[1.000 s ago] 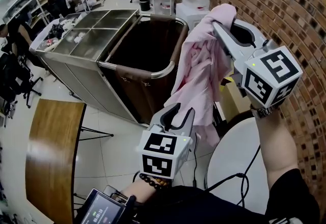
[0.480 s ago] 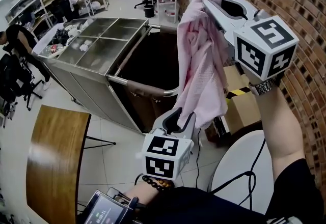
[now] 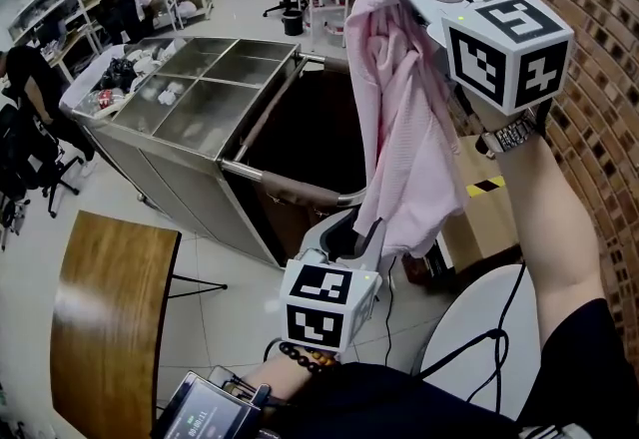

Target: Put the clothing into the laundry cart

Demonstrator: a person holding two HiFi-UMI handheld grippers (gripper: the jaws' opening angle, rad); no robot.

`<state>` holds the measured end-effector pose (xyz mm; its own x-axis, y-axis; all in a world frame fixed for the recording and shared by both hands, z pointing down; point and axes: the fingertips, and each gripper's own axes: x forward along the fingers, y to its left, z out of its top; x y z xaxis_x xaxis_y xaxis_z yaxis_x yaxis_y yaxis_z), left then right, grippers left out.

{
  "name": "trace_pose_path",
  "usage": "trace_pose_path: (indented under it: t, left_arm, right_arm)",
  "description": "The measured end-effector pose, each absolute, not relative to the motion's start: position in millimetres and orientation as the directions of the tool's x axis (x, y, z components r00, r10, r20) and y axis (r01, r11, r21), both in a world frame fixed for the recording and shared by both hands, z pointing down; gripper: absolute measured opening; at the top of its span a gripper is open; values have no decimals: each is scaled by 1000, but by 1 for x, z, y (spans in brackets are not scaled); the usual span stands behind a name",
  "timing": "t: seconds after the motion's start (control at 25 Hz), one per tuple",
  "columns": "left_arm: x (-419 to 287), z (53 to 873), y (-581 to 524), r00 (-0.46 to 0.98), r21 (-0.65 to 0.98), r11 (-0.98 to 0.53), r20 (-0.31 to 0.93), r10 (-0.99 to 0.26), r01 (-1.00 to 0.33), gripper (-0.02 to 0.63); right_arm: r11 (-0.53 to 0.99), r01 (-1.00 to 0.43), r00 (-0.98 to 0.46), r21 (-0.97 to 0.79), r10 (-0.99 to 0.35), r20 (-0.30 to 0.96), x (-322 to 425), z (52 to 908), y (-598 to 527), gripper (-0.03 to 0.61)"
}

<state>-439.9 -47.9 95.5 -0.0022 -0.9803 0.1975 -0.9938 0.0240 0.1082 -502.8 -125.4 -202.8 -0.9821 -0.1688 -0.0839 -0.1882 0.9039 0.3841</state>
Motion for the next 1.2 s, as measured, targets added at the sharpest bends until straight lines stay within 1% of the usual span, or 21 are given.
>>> trace_pose_path:
  t: [0.24, 0.52, 0.92, 1.2]
  left_arm:
    - [-461, 89, -47, -9, 109, 31, 193, -981, -994, 129]
    - [-495, 97, -49, -22, 112, 44, 189, -982, -993, 129]
    - [-529, 104, -49, -29, 130, 54, 191, -981, -990, 129]
    - [-547, 113, -53, -33, 152, 64, 198, -980, -986, 129]
  right_arm:
    - [899, -181, -984, 398, -165, -73, -533, -212, -124, 37]
    - [899, -146, -989, 413, -149, -27, -583, -193, -125, 37]
    - [919, -63, -986, 389, -117, 116, -656, -129, -131, 38]
    - [943, -1, -959, 333, -95, 267, -700, -61, -148, 40]
